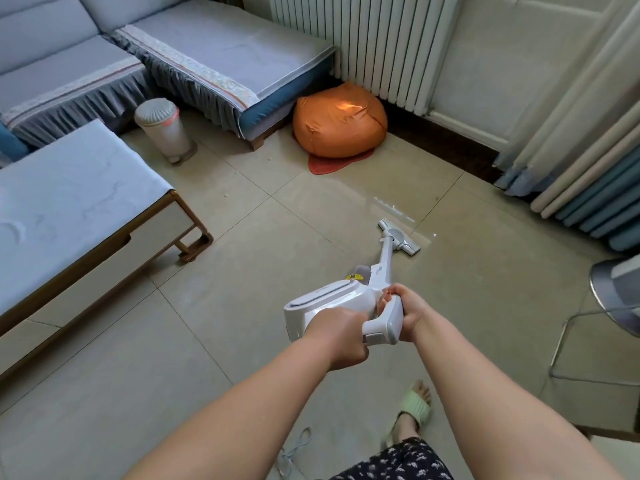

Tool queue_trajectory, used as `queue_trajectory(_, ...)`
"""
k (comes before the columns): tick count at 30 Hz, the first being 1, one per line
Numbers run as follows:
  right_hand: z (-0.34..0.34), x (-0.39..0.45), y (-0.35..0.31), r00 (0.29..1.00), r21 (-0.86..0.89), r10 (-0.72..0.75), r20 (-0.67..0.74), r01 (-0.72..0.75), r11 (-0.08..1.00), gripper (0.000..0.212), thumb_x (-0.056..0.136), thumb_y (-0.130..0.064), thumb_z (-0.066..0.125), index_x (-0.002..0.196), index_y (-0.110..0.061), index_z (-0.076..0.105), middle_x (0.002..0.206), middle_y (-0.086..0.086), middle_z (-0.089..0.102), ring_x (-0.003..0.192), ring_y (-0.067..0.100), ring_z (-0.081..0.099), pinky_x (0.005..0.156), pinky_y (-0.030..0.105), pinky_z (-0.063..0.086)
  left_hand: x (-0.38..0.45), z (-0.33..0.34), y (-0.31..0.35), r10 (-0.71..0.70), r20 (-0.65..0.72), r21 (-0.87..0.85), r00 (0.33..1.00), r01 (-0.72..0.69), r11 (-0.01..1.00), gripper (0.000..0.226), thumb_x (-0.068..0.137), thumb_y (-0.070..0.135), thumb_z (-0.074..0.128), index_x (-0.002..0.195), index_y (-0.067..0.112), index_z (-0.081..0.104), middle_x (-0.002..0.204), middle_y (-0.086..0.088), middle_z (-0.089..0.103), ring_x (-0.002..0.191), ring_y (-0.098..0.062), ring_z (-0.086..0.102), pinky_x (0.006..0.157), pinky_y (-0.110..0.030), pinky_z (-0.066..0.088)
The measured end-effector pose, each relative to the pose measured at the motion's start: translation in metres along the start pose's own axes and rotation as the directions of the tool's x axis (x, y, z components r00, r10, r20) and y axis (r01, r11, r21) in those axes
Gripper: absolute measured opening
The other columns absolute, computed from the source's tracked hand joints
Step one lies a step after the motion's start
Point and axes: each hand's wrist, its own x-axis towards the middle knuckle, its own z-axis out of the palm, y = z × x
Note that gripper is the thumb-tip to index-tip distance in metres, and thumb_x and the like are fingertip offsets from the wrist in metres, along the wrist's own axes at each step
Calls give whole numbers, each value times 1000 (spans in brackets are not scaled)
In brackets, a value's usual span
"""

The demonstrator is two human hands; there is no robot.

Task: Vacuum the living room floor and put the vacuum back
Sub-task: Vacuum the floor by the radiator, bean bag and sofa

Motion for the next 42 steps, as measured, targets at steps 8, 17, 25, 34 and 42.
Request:
queue_trajectory(8,-29,4,-155,999,-2,32,-15,-32,999,21,75,-7,48,57,-14,40,44,-3,41,34,10,42,38,18,44,124,-46,82,-37,15,4,999,37,999,11,81,22,54,91,19,56,97,-8,66,90,-31,58,65,-30,39)
queue_trajectory(17,-46,9,-276,999,24,17,-31,-16,1000,22,76,-7,45,55,-12,41,43,-2,40,32,11,42,38,17,44,234,-75,133,-11,28,-7,1000,11,1000,8,81,23,55,89,22,53,97,-7,66,90,-31,58,67,-30,42)
queue_trajectory(25,-36,32,-341,998,47,16,-68,-13,999,18,71,-6,49,56,-14,41,43,-3,41,34,11,42,39,17,44,303,-105,130,39,40,12,998,-40,999,16,80,22,55,96,20,59,97,-8,66,90,-32,59,68,-31,44)
queue_trajectory(34,-12,56,-391,998,143,14,-56,-6,990,15,69,-5,50,59,-13,42,44,-3,42,35,11,42,40,19,44,361,-138,112,97,58,18,994,-98,995,9,79,21,55,86,24,50,93,-7,66,86,-30,58,63,-30,40)
queue_trajectory(42,-16,65,-427,998,181,3,-57,8,983,19,70,-6,50,55,-12,41,44,-3,42,35,11,41,43,16,43,404,-141,115,124,63,44,990,-126,991,21,76,23,54,96,20,60,88,-4,66,81,-29,58,63,-30,44)
